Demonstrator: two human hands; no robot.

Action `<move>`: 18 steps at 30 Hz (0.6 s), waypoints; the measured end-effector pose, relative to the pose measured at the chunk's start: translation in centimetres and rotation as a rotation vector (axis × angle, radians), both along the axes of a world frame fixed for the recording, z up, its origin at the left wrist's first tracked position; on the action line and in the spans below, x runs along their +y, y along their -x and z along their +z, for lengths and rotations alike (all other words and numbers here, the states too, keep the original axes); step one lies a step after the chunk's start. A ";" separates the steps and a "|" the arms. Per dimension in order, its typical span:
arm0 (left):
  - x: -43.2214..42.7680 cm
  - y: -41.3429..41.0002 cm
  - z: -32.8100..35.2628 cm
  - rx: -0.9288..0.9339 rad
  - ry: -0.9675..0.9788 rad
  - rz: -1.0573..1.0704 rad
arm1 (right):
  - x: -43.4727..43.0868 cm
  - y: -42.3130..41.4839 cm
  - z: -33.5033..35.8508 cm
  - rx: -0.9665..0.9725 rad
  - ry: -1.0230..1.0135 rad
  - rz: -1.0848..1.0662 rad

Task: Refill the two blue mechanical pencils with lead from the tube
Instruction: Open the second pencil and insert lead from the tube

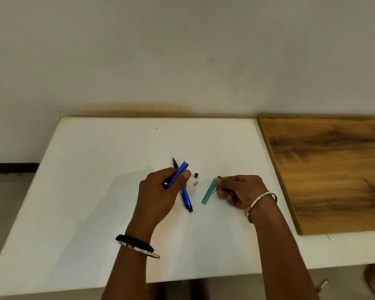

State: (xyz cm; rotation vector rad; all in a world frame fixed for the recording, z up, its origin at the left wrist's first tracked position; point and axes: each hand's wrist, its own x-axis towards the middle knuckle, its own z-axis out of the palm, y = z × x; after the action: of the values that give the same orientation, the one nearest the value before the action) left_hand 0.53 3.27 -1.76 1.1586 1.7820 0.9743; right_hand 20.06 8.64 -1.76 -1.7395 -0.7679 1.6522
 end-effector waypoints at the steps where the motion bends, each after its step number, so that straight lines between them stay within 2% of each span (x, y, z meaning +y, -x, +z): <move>1: 0.0 0.0 0.1 -0.014 -0.001 0.001 | 0.1 0.0 0.2 0.030 -0.037 -0.033; 5: 0.1 0.0 0.1 -0.028 0.008 -0.017 | 0.5 1.0 1.2 0.186 -0.271 -0.203; 8: 0.1 0.0 -0.1 0.026 0.009 -0.045 | 0.5 2.4 1.5 0.196 -0.395 -0.226; 12: 0.0 0.1 -0.5 0.114 0.004 -0.042 | 0.4 3.6 1.6 0.179 -0.480 -0.231; 18: 0.0 0.0 -0.6 0.139 -0.005 -0.061 | 0.3 4.0 1.4 0.139 -0.558 -0.159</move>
State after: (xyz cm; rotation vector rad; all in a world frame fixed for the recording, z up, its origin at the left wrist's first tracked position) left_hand 0.52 3.31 -2.34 1.3044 1.8419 0.8815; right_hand 16.08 8.92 -0.35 -1.2441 -0.8943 1.2777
